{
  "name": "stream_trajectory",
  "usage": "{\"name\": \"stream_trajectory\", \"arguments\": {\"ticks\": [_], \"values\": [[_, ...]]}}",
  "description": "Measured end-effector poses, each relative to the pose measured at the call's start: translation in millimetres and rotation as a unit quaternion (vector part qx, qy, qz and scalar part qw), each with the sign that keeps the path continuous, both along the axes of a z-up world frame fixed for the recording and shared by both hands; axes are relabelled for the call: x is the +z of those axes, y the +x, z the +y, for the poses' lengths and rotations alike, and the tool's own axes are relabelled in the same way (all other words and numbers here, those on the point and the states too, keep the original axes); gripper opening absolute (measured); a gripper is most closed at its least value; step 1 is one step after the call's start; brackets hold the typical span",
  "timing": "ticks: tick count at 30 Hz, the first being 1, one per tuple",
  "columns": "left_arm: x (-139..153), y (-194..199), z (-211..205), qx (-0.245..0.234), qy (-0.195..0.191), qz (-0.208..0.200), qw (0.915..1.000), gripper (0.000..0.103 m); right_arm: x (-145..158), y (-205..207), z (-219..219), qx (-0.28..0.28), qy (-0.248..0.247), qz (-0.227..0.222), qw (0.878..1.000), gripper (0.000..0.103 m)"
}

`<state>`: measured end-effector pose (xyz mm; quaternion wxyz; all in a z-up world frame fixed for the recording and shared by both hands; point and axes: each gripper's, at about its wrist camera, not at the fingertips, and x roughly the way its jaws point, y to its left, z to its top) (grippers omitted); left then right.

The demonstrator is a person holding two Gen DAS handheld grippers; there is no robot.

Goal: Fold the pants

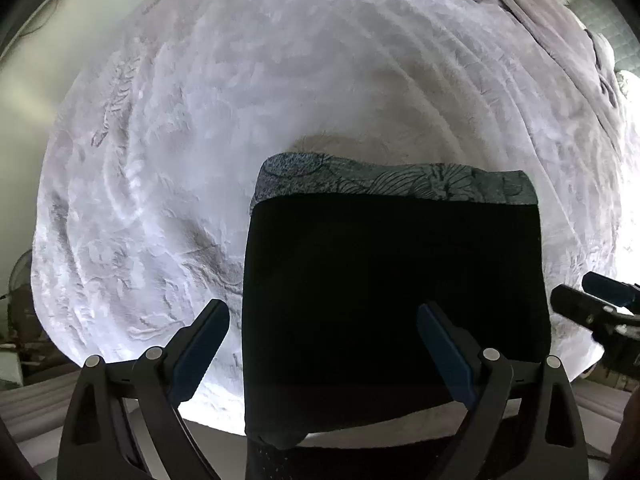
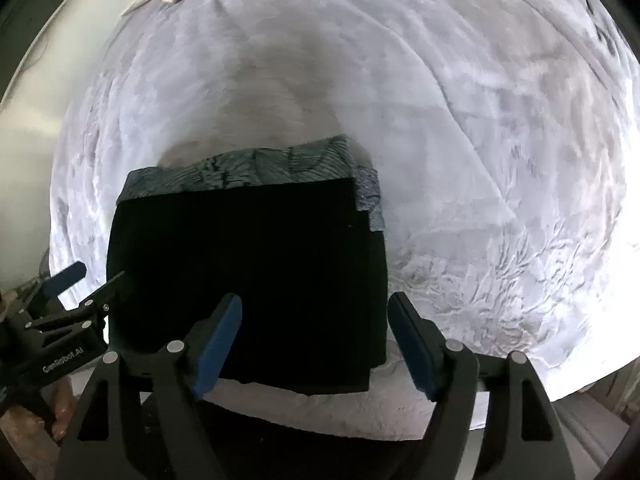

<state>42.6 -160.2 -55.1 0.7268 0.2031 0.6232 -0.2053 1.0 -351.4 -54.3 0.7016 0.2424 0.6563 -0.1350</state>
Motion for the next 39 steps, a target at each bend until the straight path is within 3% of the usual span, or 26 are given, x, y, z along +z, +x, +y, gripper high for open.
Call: {"name": "stream_trajectory", "arguments": {"ticks": [5, 9, 20, 39], "values": [[7.7, -5.7, -5.8, -0.003, 0.013, -0.018, 0.9998, 0.102, 8.5, 5.2, 8.3, 0.011, -0.022, 0.001, 1.000, 0.085], [7.4, -7.1, -6.7, -0.007, 0.016, -0.014, 0.9997, 0.102, 9.8, 7.2, 11.4, 0.009, -0.030, 0.001, 1.000, 0.100], [3.1, -5.3, -5.2, -0.006, 0.036, -0.015, 0.9992, 0.102, 9.8, 10.4, 12.7, 0.007, -0.044, 0.007, 0.999, 0.100], [4.5, -1.8, -4.5, -0.004, 0.030, -0.017, 0.9994, 0.102, 8.6, 16.4, 15.6, 0.007, -0.046, 0.009, 0.999, 0.100]]}}
